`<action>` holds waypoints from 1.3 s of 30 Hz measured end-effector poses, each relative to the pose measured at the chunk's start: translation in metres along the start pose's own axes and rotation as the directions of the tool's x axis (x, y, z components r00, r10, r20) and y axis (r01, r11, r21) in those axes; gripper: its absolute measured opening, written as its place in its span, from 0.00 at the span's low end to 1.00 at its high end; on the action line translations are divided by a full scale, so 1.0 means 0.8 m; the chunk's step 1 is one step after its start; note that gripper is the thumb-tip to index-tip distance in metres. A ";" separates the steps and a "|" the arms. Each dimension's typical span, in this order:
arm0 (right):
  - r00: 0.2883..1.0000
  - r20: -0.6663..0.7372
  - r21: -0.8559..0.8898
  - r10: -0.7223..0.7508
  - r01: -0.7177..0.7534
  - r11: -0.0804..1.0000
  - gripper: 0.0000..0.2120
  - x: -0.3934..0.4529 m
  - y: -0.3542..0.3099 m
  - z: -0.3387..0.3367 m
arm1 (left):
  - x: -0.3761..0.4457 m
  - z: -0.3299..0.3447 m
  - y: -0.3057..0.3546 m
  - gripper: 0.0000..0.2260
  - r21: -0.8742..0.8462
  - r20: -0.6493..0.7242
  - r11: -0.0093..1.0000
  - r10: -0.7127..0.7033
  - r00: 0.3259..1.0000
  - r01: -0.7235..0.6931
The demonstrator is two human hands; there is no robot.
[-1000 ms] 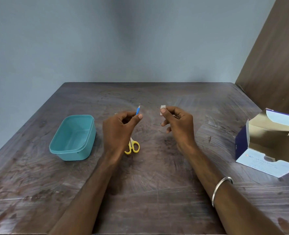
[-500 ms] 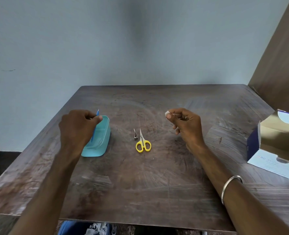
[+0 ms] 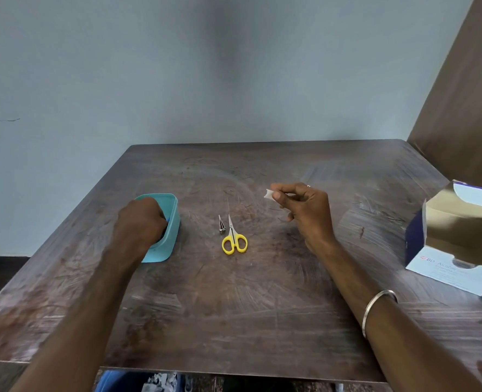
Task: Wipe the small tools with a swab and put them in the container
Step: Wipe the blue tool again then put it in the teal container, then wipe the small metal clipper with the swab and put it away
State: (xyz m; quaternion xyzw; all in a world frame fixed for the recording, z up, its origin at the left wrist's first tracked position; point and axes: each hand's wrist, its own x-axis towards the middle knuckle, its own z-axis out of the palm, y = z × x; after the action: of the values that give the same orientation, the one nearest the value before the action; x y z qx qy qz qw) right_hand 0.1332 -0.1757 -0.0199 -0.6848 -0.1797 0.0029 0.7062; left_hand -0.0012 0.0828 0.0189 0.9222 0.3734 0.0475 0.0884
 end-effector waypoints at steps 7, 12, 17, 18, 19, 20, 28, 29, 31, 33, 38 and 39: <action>1.000 0.010 -0.009 0.010 -0.010 1.000 0.14 0.003 0.003 0.001 | -0.002 -0.005 0.000 0.08 -0.019 -0.063 0.999 0.049 0.997 -0.051; 0.999 0.020 -0.076 -0.036 0.037 0.996 0.11 0.003 0.004 0.003 | -0.029 -0.019 0.029 0.09 -0.087 -0.518 0.963 0.175 0.838 -0.255; 0.998 0.042 -0.041 -0.046 0.047 0.998 0.10 0.000 0.001 0.004 | -0.055 -0.020 0.081 0.08 -0.151 -0.533 0.904 0.266 0.804 -0.399; 0.998 0.047 -0.046 -0.046 0.048 0.998 0.09 0.000 0.001 0.003 | -0.055 -0.015 0.089 0.08 -0.170 -0.488 0.901 0.276 0.828 -0.400; 0.998 0.047 -0.058 -0.048 0.051 0.997 0.09 0.001 0.002 0.002 | -0.054 -0.008 0.094 0.09 -0.173 -0.446 0.901 0.288 0.848 -0.397; 0.998 0.043 -0.079 -0.052 0.055 0.995 0.09 0.003 0.004 0.001 | -0.050 -0.001 0.098 0.10 -0.166 -0.405 0.908 0.293 0.866 -0.385; 0.995 -0.003 -0.257 -0.097 0.093 0.962 0.13 0.011 0.023 0.000 | -0.027 0.050 0.107 0.19 -0.136 -0.100 0.974 0.168 0.981 -0.180; 0.995 -0.008 -0.266 -0.102 0.096 0.959 0.12 0.012 0.025 0.000 | -0.025 0.052 0.108 0.19 -0.132 -0.079 0.976 0.165 0.983 -0.174; 0.994 -0.013 -0.272 -0.104 0.097 0.957 0.12 0.014 0.028 0.000 | -0.022 0.053 0.108 0.18 -0.129 -0.048 0.977 0.167 0.985 -0.172; 0.994 -0.025 -0.267 -0.105 0.094 0.959 0.12 0.014 0.028 0.002 | -0.018 0.053 0.109 0.15 -0.122 -0.040 0.976 0.176 0.984 -0.179; 0.996 -0.054 -0.222 -0.076 0.062 0.973 0.06 0.012 0.023 0.003 | -0.011 0.050 0.112 0.09 -0.188 -0.107 0.964 0.168 0.980 -0.186; 0.996 -0.052 -0.218 -0.071 0.058 0.974 0.06 0.011 0.021 0.003 | -0.013 0.049 0.113 0.10 -0.226 -0.145 0.955 0.159 0.977 -0.189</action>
State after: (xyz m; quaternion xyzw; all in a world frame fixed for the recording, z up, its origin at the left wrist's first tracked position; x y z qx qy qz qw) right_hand 0.1447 -0.1700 -0.0341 -0.7513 -0.1798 -0.0600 0.6322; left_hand 0.0590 0.0064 -0.0018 0.9294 0.2869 0.1572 0.1707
